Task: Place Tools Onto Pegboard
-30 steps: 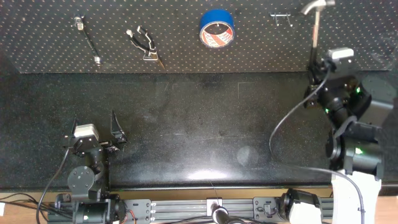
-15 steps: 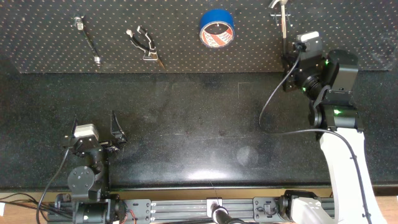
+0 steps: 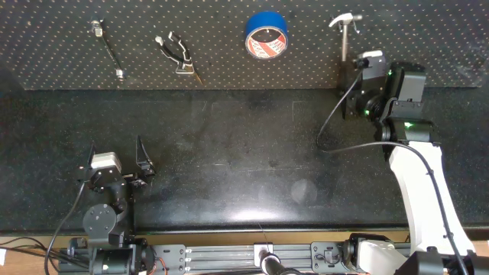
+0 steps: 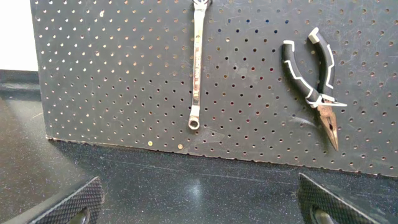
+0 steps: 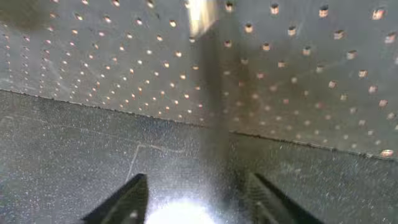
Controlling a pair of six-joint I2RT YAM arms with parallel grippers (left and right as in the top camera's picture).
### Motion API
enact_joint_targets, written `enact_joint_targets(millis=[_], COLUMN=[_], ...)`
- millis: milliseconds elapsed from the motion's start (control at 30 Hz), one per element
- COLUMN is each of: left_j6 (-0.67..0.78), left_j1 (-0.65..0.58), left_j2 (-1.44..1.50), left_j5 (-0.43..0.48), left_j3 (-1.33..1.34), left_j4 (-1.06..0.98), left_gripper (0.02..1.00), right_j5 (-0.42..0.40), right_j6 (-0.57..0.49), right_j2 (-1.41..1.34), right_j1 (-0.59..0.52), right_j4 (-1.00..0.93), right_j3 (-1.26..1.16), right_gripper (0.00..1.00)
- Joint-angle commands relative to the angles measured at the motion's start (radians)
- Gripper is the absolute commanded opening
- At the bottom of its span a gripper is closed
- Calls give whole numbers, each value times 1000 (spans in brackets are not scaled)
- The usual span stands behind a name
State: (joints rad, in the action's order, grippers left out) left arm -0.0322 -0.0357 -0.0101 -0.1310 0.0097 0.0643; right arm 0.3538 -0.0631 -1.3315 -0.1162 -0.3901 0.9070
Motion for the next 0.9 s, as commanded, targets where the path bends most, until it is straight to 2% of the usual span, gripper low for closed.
enact_joint_targets(millis=[33, 133, 200, 267, 367, 433, 500, 633, 667, 700, 767, 800, 900], left_j6=[-16, -16, -16, -16, -16, -16, -16, -16, -16, -16, -16, -16, -16], left_j1=[3, 3, 3, 3, 3, 3, 3, 3, 3, 3, 3, 3, 3], left_j2=[6, 6, 6, 7, 6, 6, 6, 6, 6, 6, 6, 6, 6], left_j5=[-8, -8, -8, -8, -8, -8, -8, -8, -8, -8, -8, -8, -8], left_j3=[-4, -4, -4, -4, -4, -4, -4, -4, -4, -4, -4, -4, -4], left_j4=[2, 2, 2, 2, 2, 2, 2, 2, 2, 2, 2, 2, 2], left_gripper=[996, 996, 996, 996, 996, 993, 996, 996, 996, 996, 996, 996, 996], right_j5=[-2, -2, -25, -49, -134, -132, -132, -134, -137, -172, -331, -383, -398], right_j6=[11, 11, 11, 11, 10, 11, 11, 19, 40, 101, 298, 322, 322], right_j2=[37, 207, 445, 615, 889, 1019, 1141, 1305, 1327, 1331, 1331, 1331, 1331], right_j1=[5, 5, 5, 5, 5, 4, 5, 5, 5, 9, 53, 80, 127], right_j4=[50, 206, 237, 149, -161, -171, -62, 282, 409, 455, 436, 425, 391], right_j3=[2, 2, 2, -9, -87, -217, -394, -723, -805, -834, -847, -853, -899], right_gripper=[980, 982, 985, 985, 976, 976, 976, 976, 976, 976, 976, 976, 976])
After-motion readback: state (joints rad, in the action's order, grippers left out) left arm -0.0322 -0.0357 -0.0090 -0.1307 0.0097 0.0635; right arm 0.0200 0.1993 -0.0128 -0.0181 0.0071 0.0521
